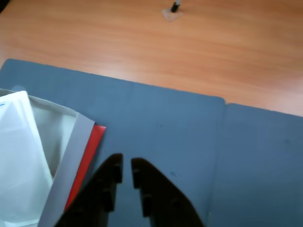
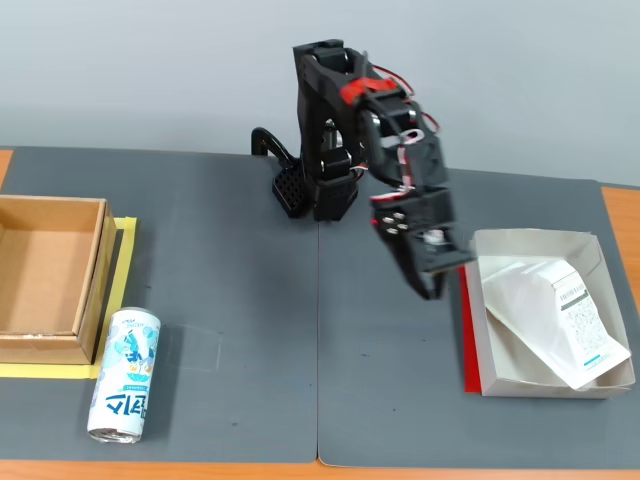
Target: Pick the sandwich and put it in the gray box
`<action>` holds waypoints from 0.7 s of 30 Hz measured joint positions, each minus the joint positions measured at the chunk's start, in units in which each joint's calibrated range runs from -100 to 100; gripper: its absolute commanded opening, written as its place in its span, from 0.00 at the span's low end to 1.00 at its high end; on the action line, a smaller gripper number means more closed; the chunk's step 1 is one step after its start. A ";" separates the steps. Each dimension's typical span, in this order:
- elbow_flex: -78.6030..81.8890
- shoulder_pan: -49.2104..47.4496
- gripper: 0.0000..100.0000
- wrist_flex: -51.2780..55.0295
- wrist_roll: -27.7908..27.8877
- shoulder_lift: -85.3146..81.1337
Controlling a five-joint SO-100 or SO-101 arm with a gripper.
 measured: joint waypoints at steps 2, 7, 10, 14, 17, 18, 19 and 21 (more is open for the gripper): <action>4.04 1.40 0.02 0.00 0.00 -3.57; 14.10 5.97 0.02 0.00 0.00 -12.23; 19.94 7.37 0.02 0.00 0.00 -17.42; 27.93 8.99 0.02 0.00 0.00 -24.47; 33.86 10.17 0.02 0.00 0.00 -29.91; 35.83 10.24 0.02 0.00 0.00 -31.78; 37.63 10.24 0.02 0.00 0.00 -33.56; 41.04 10.83 0.02 0.00 0.00 -36.79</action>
